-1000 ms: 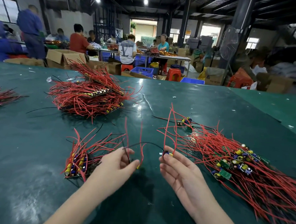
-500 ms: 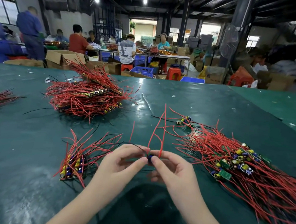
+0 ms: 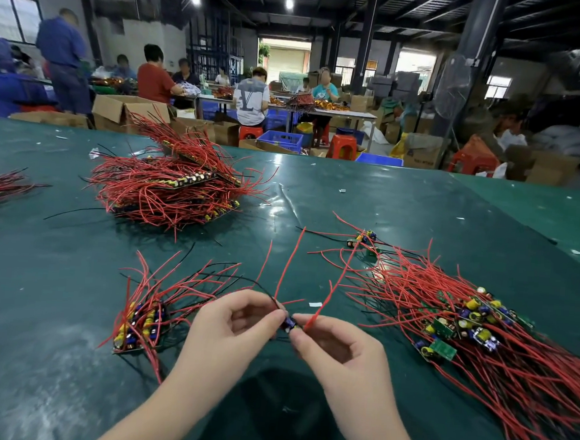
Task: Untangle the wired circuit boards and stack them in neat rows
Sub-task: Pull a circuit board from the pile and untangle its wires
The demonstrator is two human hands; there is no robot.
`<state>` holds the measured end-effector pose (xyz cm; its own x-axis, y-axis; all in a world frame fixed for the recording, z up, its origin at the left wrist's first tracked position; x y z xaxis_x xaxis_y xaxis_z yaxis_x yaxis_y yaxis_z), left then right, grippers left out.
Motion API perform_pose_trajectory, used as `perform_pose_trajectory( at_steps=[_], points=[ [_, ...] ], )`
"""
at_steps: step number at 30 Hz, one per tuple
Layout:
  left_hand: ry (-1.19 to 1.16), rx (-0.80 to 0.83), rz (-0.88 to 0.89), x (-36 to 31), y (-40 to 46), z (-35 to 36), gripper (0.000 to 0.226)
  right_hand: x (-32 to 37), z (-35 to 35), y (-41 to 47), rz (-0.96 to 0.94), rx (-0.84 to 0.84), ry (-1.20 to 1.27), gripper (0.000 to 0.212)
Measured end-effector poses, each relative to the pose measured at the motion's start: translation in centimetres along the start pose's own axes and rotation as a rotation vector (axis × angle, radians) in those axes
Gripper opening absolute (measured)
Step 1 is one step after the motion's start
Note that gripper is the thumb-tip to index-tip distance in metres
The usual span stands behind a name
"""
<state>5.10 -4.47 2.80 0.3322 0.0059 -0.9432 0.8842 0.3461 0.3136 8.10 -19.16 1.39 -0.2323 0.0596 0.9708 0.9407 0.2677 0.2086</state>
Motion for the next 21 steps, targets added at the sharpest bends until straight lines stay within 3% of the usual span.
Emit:
perform_pose_trajectory(
  at_steps=[9,14,21],
  points=[
    [-0.134,-0.032,-0.064,0.2,0.0,-0.1,0.009,-0.2,-0.5,-0.2,0.059,-0.047,0.150,0.021],
    [-0.316,-0.106,-0.220,0.3,1.0,0.0,0.015,1.4,-1.0,0.1,-0.043,-0.071,0.128,0.016],
    [-0.499,-0.127,-0.261,-0.9,2.6,1.6,0.006,3.1,-1.8,3.3,0.068,0.032,0.127,0.019]
  ],
)
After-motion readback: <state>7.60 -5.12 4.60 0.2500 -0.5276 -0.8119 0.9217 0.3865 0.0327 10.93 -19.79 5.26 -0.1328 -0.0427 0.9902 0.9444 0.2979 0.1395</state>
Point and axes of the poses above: each hand's wrist, its own y-axis towards the middle knuckle, its own z-axis out of the palm, x = y × z, the point moved 6 cm from there along y, towards the middle knuckle, and after that the axes turned 10 degrees about -y, right-handed, at the moved point
